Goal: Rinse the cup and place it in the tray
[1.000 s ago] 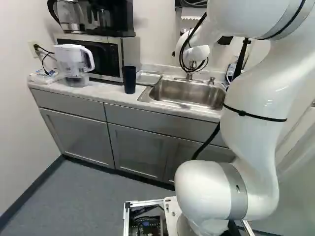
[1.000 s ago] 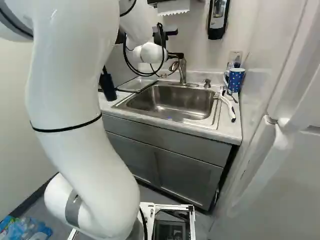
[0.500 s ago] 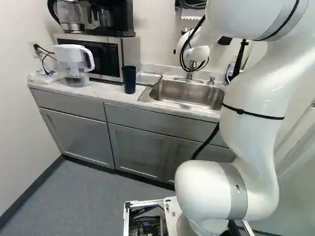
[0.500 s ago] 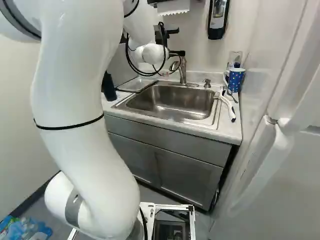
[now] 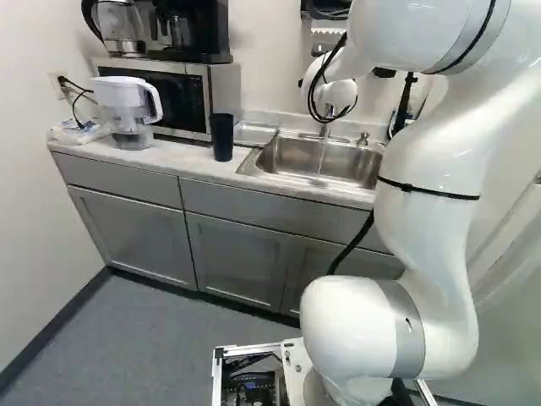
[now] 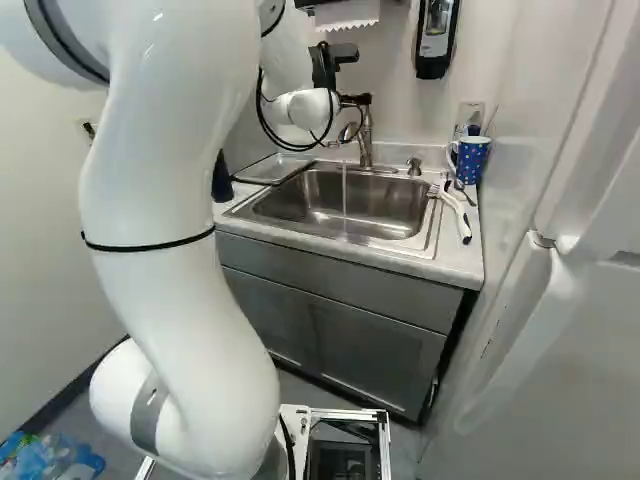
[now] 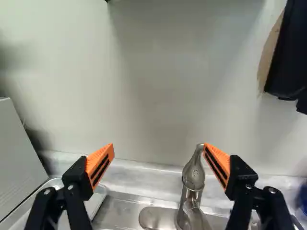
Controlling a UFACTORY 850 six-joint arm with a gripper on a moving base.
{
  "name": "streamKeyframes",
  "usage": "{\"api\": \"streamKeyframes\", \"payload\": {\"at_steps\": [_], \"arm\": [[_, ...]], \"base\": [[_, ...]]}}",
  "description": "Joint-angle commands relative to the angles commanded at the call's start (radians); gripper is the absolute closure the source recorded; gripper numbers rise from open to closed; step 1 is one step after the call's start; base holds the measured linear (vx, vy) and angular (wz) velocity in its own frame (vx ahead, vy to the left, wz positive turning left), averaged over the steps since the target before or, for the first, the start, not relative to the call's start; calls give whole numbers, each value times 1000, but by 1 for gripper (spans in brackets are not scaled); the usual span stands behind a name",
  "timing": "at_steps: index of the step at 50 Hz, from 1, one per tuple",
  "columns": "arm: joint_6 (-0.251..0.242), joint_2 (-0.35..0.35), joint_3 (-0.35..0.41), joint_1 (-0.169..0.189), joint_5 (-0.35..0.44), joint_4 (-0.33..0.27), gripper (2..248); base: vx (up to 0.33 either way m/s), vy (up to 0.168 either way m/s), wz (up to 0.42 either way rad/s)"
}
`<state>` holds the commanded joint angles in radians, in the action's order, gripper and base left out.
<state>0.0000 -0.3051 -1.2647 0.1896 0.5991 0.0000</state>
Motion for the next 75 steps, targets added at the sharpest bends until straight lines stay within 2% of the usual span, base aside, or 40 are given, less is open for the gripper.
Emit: {"api": "streamKeyframes", "payload": {"at_steps": [16,30,75], "arm": [[0,-32,-37,-1,0,0,3],[0,-28,-32,-3,0,0,3],[0,163,182,-80,-2,0,3]], "base": [[0,0,0],[0,0,0],[0,0,0]]}}
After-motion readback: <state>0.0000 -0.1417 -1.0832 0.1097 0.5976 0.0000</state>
